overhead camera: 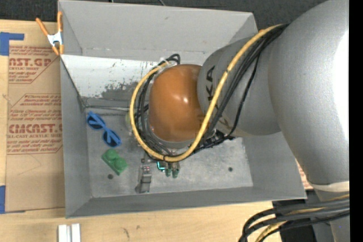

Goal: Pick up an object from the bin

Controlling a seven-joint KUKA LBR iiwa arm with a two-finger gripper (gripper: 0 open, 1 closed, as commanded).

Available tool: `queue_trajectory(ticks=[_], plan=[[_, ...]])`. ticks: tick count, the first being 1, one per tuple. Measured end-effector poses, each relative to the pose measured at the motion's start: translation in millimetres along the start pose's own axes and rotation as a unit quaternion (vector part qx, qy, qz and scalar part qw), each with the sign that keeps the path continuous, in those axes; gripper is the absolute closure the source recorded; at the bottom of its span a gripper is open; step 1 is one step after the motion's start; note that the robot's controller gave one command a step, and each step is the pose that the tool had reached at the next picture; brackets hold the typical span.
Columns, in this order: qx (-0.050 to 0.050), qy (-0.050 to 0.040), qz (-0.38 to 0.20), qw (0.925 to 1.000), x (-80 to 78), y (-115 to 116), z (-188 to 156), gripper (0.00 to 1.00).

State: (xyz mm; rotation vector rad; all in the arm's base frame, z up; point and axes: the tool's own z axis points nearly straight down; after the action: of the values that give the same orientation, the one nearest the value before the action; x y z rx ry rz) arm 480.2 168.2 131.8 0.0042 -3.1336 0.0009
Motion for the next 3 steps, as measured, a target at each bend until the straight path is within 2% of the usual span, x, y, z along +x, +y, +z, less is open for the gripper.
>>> queue_trajectory(ticks=[1, 2, 3], plan=[[-0.001, -0.0032, 0.104, 0.9945, -33.9, 32, 63, 0.0], [-0.002, -0.005, 0.105, 0.9945, -35.3, 32, 61, 1.0], [-0.004, -0.0078, 0.085, 0.9964, -33.5, 65, -54, 1.0]])
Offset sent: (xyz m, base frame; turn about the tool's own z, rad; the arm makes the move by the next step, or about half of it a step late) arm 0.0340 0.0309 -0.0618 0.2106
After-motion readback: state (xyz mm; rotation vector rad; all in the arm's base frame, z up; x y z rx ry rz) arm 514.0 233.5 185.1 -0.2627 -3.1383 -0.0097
